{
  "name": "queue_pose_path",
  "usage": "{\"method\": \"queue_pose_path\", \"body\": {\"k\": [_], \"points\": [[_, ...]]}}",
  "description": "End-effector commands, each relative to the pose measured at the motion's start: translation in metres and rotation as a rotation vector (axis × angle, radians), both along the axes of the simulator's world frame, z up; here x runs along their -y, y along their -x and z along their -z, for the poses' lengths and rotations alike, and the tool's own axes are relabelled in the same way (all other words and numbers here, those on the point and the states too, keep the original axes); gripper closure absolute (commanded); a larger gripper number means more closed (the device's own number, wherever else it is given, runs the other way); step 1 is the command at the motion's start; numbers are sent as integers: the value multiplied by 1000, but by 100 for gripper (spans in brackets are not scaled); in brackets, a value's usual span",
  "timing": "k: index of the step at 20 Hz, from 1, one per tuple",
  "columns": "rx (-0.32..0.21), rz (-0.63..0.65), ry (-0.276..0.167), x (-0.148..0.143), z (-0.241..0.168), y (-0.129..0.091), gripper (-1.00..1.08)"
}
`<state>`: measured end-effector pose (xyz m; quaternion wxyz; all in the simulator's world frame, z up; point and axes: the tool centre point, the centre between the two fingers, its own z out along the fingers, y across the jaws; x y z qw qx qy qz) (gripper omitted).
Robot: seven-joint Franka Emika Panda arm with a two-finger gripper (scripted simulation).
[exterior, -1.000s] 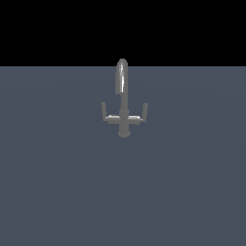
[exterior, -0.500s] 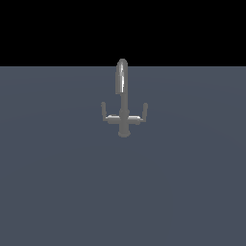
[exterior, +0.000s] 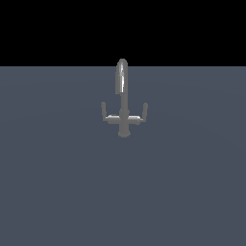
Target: Turn on the faucet by rotating a designated handle.
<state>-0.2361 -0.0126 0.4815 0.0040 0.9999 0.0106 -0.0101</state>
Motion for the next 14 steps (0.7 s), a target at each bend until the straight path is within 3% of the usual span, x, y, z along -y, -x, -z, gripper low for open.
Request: {"method": "queue_pose_path", "body": {"k": [1,14], "points": [[-8,-29,9,1,0,-3,108],[-104,-326,93,9,4,-38,108]]}}
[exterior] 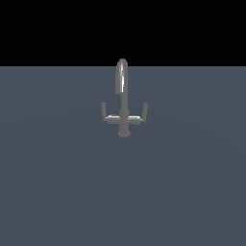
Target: Turn on the faucet by rotating a designated handle.
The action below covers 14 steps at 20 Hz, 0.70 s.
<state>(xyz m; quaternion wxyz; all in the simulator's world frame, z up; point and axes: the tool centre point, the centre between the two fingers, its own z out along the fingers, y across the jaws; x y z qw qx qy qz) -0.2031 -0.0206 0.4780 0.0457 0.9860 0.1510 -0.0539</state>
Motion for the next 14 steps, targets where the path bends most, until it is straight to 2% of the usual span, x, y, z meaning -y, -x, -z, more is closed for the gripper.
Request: {"method": "queue_pose_path", "body": {"k": [1,14], "points": [[-26,-72,19,2,2,-9,108],[-183,-445,100,8,14,-57,108]]}}
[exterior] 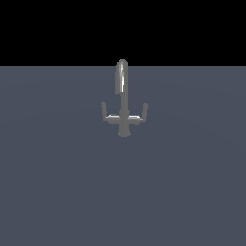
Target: Turn on the faucet by rotating a designated handle.
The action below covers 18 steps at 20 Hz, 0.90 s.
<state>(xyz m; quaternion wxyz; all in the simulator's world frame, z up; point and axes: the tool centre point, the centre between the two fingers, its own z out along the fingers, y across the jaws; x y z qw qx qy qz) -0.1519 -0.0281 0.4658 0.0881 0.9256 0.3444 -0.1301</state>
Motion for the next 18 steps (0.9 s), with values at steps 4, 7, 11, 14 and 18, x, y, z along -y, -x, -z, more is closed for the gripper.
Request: {"method": "queue_pose_path", "body": {"k": [4,7,11,14,18], "points": [[-77,-156,30,2,7,-21,108],[-121,-239,45,2,12,-33,108],[-184,-348,63,2,18,-48,108],[-232,-429,75,2,24,-60,108],[-300,-535,89,1,32,-75,108]]}}
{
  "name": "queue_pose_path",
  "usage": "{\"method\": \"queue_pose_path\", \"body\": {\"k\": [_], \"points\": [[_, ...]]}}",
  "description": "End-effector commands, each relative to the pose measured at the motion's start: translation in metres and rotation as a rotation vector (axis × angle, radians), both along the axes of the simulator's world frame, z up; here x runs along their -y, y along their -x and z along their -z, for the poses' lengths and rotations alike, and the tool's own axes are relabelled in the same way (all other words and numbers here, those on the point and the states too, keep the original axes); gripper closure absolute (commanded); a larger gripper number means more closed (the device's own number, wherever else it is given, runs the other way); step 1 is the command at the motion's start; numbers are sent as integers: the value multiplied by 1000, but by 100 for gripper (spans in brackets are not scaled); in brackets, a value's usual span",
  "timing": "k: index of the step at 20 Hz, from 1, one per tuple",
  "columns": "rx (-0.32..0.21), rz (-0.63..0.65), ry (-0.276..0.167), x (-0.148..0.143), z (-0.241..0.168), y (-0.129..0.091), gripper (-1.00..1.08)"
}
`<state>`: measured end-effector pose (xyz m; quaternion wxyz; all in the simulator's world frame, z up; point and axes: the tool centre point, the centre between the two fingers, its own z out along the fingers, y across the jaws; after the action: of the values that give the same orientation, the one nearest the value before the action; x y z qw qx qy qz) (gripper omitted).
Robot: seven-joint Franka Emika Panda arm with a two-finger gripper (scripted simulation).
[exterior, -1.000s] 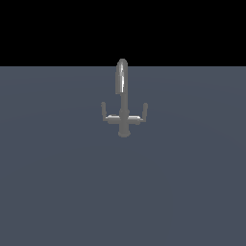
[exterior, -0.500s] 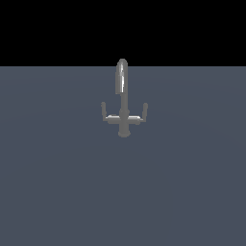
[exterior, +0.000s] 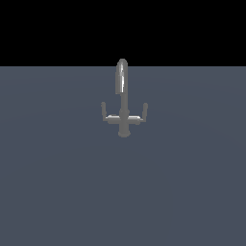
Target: Turn on the faucet by rotating a designated handle.
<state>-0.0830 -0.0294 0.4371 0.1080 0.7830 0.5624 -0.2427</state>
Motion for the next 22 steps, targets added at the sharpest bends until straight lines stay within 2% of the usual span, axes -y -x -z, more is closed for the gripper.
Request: {"method": "queue_pose_path", "body": {"k": [1,11,22], "points": [[-45,-67,10,-1,5,-10,108],[-232,-319,46,-5,29,-47,108],[-461,-577,78,-13,60,-86,108]]}}
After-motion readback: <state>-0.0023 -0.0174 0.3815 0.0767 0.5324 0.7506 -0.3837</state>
